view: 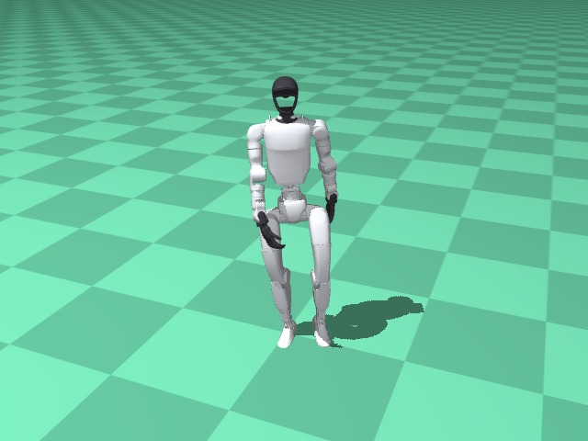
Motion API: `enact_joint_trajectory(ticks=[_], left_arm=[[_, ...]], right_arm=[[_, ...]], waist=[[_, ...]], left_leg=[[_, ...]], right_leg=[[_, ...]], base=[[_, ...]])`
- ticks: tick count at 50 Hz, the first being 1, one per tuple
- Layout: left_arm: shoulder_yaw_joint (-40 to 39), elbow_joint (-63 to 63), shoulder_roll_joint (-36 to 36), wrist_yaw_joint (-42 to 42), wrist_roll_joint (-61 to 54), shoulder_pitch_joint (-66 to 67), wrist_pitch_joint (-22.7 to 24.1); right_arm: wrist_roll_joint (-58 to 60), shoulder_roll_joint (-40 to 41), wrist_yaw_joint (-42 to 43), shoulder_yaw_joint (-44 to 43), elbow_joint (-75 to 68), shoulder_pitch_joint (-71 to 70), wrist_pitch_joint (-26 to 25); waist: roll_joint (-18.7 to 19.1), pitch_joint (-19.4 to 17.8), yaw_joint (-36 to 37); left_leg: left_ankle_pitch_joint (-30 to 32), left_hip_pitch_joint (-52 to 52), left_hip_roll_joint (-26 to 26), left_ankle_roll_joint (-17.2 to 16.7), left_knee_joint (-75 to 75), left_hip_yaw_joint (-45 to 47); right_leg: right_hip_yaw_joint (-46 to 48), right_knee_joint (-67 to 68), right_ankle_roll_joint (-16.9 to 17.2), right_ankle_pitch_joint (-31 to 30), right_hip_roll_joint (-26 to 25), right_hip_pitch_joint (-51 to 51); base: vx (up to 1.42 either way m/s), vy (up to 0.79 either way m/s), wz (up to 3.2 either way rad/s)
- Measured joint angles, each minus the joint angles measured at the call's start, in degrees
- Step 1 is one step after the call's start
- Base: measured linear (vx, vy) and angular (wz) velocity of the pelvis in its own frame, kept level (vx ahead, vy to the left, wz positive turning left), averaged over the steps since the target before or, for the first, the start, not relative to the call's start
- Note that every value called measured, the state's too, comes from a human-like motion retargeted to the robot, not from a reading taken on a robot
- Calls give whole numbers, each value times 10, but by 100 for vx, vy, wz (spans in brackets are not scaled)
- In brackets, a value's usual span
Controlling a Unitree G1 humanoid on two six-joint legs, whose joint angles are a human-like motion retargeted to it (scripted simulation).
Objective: Upper body actions
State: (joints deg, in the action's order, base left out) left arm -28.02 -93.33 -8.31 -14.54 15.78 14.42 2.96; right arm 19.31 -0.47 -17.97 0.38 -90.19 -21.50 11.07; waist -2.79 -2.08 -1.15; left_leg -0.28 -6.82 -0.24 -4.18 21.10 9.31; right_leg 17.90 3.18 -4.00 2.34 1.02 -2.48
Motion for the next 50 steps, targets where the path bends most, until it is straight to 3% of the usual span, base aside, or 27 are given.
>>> enact_joint_trajectory(ticks=[3,8,12,20,29,32,35,38,40,46,50], left_arm=[[0,4,-1,0,-8,-8,6],[-4,17,-12,-4,7,-32,6],[16,26,-34,17,25,-49,12],[2,1,-40,19,17,-54,15],[108,-30,-44,47,90,-129,30],[134,-32,-33,61,87,-171,37],[137,-34,-18,83,75,-218,47],[129,-24,1,103,38,-270,53],[126,-10,13,104,8,-304,65],[117,25,25,107,-50,-410,76],[127,37,34,110,-64,-453,83]], right_arm=[[12,-1,6,10,-8,13,1],[8,2,17,25,-15,15,3],[10,-3,16,22,-7,15,12],[42,-9,19,21,-5,31,19],[79,-38,67,-27,-20,133,28],[83,-49,90,-54,-34,171,25],[93,-58,110,-79,-44,208,24],[109,-69,135,-94,-52,239,28],[123,-78,158,-101,-57,258,32],[129,-96,215,-103,-72,318,14],[133,-90,244,-111,-72,365,-2]], waist=[[21,9,-10],[26,21,-59],[16,10,-44],[21,22,-40],[15,29,-31],[18,22,-30],[18,9,-21],[27,-11,-18],[36,-29,-28],[41,-60,-75],[39,-66,-78]], left_leg=[[-73,62,0,34,-107,13],[-50,59,0,30,-160,-12],[-48,72,-9,39,-171,-5],[-55,89,-13,54,-191,17],[-68,98,-26,74,-191,11],[-73,104,-21,79,-191,10],[-76,116,-16,80,-193,24],[-78,126,0,82,-195,38],[-79,134,12,85,-195,42],[-79,129,20,97,-191,34],[-81,128,15,105,-190,29]], right_leg=[[-5,0,5,4,-23,-5],[15,-1,16,8,-24,7],[7,-2,20,5,-21,3],[-17,-7,31,0,-24,3],[-13,29,49,27,-9,2],[-13,81,52,43,-4,16],[-27,157,43,13,-7,41],[-50,278,55,-92,-2,102],[-56,361,40,-151,-3,150],[2,585,-11,-93,61,289],[7,641,-19,-59,76,348]], base=[[19,10,-15],[2,6,34],[4,3,-12],[11,11,-26],[12,10,3],[7,11,-7],[5,12,-47],[-6,9,-49],[-10,8,-22],[-9,6,10],[0,0,0]])
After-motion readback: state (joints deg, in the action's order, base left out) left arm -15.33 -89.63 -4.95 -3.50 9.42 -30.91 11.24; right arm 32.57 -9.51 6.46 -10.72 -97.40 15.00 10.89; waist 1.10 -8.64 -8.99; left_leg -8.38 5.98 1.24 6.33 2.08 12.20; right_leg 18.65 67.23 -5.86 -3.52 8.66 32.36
